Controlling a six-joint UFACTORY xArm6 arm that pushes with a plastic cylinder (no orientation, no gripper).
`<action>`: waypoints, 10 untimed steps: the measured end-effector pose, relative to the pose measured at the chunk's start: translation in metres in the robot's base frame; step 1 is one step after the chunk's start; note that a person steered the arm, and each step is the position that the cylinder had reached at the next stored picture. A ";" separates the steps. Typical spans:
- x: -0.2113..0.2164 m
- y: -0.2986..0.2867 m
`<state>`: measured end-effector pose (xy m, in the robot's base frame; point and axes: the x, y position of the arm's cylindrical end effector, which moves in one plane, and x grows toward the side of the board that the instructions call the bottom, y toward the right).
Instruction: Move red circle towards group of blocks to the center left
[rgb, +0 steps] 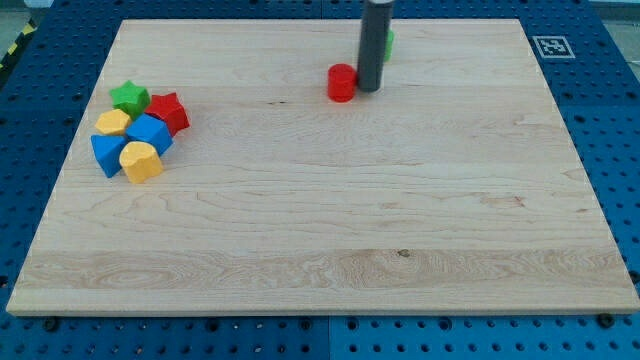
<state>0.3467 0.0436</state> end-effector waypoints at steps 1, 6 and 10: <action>0.007 -0.003; -0.031 -0.096; -0.002 -0.130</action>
<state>0.3452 -0.0864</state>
